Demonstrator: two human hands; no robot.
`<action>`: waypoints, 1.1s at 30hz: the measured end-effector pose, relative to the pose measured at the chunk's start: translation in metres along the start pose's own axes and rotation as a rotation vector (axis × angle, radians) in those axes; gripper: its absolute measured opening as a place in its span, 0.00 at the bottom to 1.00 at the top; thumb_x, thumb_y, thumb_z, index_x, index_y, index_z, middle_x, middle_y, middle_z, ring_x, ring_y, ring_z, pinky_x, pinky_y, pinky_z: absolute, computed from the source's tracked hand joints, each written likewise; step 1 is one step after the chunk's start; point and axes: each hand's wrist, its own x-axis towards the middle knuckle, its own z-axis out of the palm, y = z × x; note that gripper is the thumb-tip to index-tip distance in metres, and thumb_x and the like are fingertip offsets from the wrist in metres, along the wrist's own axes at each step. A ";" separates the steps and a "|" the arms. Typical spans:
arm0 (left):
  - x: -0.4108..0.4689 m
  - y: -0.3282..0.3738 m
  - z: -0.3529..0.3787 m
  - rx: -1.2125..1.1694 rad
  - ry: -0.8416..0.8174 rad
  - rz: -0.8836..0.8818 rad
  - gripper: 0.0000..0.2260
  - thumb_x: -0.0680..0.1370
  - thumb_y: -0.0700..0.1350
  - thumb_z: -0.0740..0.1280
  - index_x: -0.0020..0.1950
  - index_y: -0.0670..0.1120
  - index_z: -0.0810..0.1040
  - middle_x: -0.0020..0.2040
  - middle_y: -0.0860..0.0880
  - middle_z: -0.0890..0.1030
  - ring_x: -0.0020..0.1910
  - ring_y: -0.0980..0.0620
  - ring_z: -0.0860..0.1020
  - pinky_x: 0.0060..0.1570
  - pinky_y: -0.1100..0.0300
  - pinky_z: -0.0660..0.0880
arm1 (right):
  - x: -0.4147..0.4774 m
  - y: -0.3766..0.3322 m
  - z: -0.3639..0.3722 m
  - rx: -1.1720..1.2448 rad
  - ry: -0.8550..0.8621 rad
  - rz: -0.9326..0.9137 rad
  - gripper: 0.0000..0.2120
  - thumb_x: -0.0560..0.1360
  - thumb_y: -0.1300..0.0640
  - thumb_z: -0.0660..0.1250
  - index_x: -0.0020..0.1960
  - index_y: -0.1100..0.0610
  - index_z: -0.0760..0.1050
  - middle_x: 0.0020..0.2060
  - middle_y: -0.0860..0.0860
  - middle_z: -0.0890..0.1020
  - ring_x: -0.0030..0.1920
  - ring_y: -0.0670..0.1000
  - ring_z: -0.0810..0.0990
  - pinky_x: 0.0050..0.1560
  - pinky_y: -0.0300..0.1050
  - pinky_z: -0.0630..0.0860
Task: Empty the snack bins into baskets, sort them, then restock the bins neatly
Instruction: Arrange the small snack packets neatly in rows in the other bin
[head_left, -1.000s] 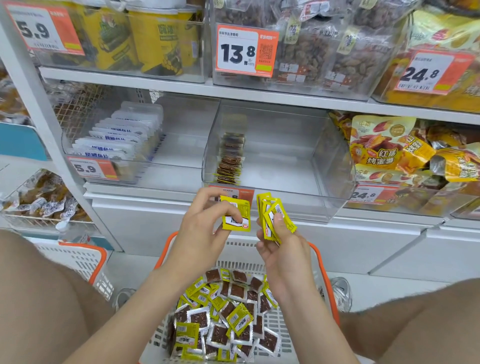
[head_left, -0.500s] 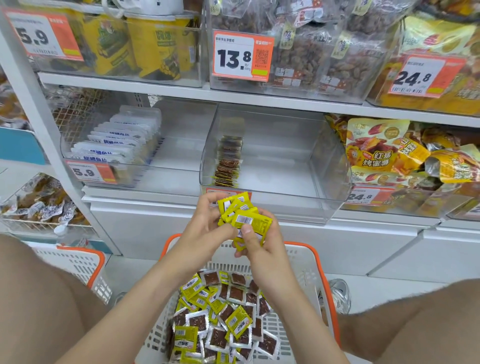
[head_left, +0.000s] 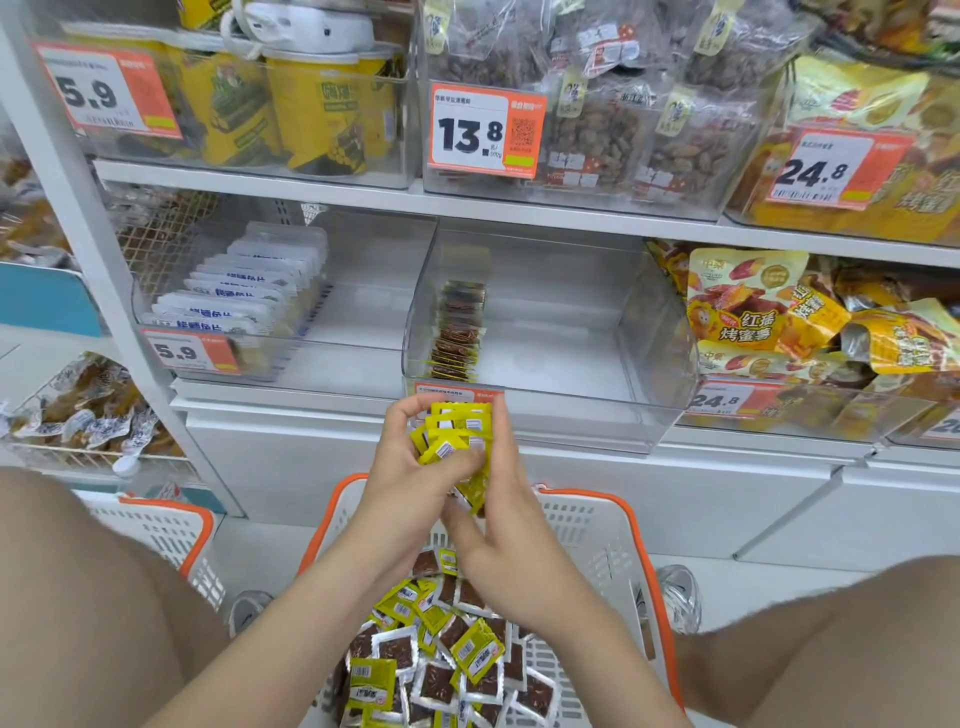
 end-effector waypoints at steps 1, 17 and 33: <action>0.000 0.001 -0.001 -0.043 0.011 -0.044 0.24 0.75 0.31 0.74 0.66 0.50 0.76 0.52 0.44 0.87 0.47 0.47 0.86 0.43 0.55 0.82 | -0.002 -0.002 -0.001 -0.057 -0.023 -0.011 0.49 0.82 0.52 0.67 0.82 0.43 0.29 0.82 0.38 0.54 0.80 0.38 0.53 0.80 0.44 0.60; -0.007 0.039 -0.011 -0.136 -0.469 -0.467 0.11 0.70 0.35 0.69 0.51 0.42 0.82 0.44 0.41 0.81 0.36 0.47 0.81 0.31 0.58 0.77 | 0.019 -0.012 -0.042 -0.405 -0.047 -0.265 0.46 0.65 0.37 0.82 0.74 0.49 0.64 0.68 0.42 0.67 0.70 0.43 0.69 0.68 0.44 0.71; 0.004 0.043 0.011 -0.307 -0.549 -0.469 0.16 0.75 0.42 0.72 0.62 0.49 0.80 0.59 0.42 0.79 0.50 0.44 0.78 0.57 0.43 0.75 | 0.049 -0.022 -0.086 -0.606 -0.091 -0.135 0.52 0.62 0.20 0.69 0.80 0.44 0.64 0.69 0.43 0.79 0.69 0.49 0.77 0.68 0.51 0.74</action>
